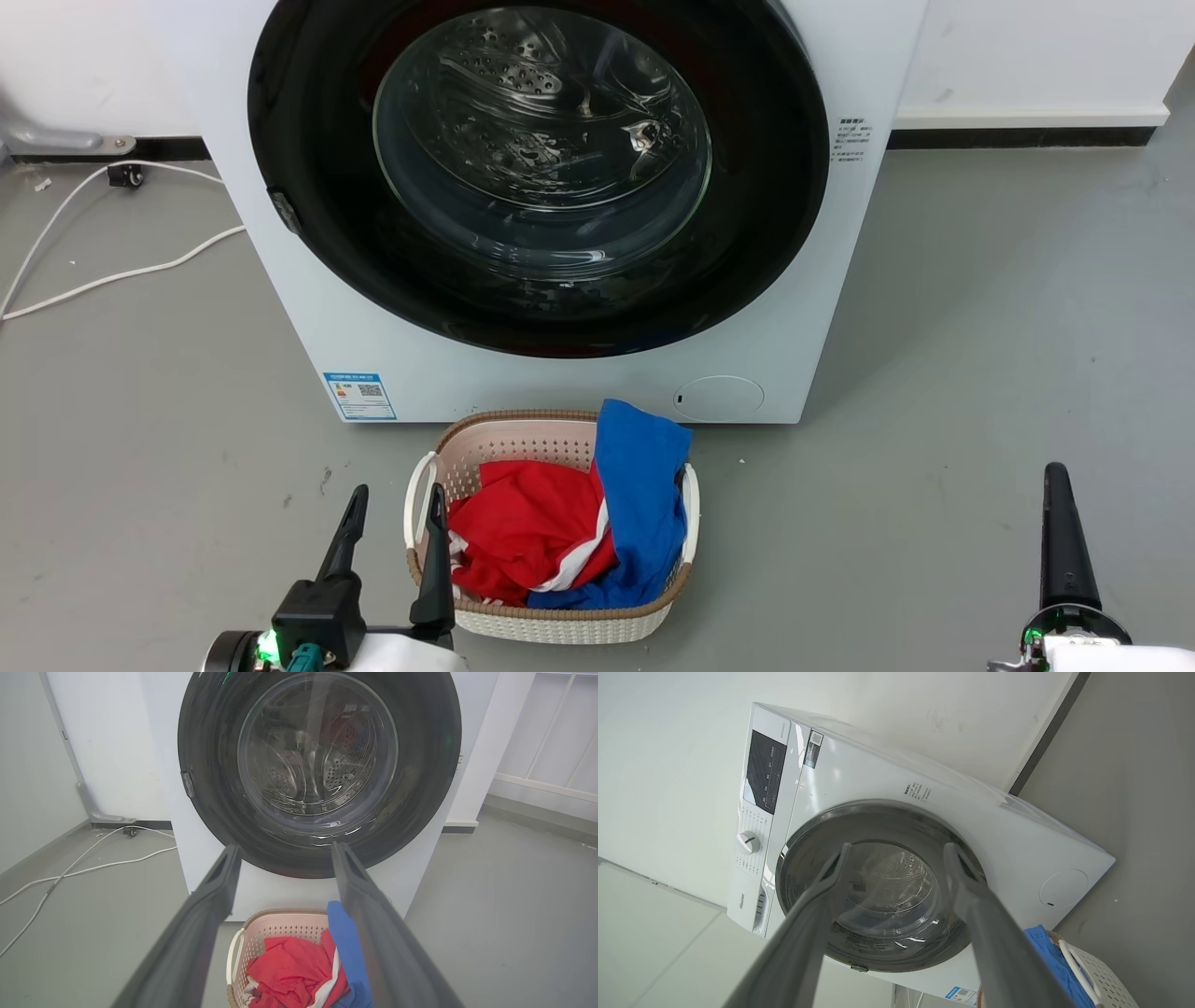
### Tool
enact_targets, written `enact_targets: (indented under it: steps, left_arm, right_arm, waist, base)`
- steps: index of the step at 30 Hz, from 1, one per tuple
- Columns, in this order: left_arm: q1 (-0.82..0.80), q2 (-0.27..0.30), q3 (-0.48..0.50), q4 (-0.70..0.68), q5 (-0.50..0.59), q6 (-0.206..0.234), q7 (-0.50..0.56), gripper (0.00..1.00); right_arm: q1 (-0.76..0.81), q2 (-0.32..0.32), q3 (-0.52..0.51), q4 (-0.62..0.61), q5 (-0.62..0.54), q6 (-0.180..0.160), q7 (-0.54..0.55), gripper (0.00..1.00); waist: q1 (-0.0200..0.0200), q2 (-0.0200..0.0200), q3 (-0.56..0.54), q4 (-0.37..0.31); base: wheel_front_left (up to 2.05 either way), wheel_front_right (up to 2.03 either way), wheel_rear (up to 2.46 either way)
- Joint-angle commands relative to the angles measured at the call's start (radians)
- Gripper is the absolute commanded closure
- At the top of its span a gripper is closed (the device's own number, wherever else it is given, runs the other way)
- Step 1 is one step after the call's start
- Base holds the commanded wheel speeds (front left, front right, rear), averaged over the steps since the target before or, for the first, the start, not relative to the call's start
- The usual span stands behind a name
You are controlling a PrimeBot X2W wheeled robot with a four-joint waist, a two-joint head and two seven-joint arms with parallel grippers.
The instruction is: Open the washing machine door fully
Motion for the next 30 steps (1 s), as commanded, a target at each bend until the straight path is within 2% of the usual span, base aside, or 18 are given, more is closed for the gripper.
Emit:
enact_targets:
  steps: [1,7,14,21,25,26,27,30]
  left_arm:
    - [0.010,0.000,-0.001,0.001,0.000,-0.002,-0.003,0.00]
    - [0.012,0.000,0.002,0.003,-0.005,-0.005,-0.003,0.00]
    - [0.009,0.000,0.004,0.003,-0.001,-0.006,-0.003,0.00]
    - [0.009,0.000,0.006,0.005,0.004,-0.004,-0.003,0.00]
    - [0.010,0.000,0.005,0.005,0.005,-0.004,-0.003,0.00]
    - [0.010,0.000,0.005,0.004,0.006,-0.004,-0.003,0.00]
    - [0.009,0.000,0.005,0.004,0.006,-0.004,-0.003,0.00]
    - [0.008,0.000,0.005,0.004,0.007,-0.002,-0.003,0.00]
  right_arm:
    - [0.008,-0.002,0.009,-0.008,0.041,0.000,-0.002,0.00]
    - [0.033,-0.012,0.065,-0.048,0.245,0.000,0.025,0.00]
    - [0.064,-0.023,0.021,-0.093,0.449,0.000,0.153,0.00]
    - [0.080,-0.010,-0.038,-0.092,0.519,0.000,0.250,0.00]
    - [0.079,-0.006,-0.051,-0.082,0.505,0.000,0.284,0.00]
    - [0.079,-0.004,-0.052,-0.080,0.500,0.000,0.290,0.62]
    - [0.077,-0.004,-0.054,-0.079,0.493,0.000,0.291,1.00]
    - [0.075,-0.002,-0.051,-0.075,0.481,0.000,0.301,1.00]
  waist:
    - [0.0000,-0.0001,-0.001,0.000]
    - [0.0000,-0.0001,-0.004,-0.001]
    - [0.0000,-0.0001,-0.003,0.000]
    - [0.0000,-0.0001,-0.001,0.000]
    - [0.0000,-0.0001,-0.001,0.000]
    - [0.0000,-0.0001,-0.001,0.000]
    - [0.0000,-0.0001,0.000,0.000]
    - [0.0000,-0.0001,0.001,0.001]
  base:
    - [0.00,0.00,0.00]
    - [0.00,0.00,0.00]
    - [0.00,0.00,0.00]
    - [0.00,0.00,0.00]
    - [0.00,0.00,0.00]
    - [0.00,0.00,0.00]
    - [0.00,0.00,0.00]
    - [0.00,0.00,0.00]
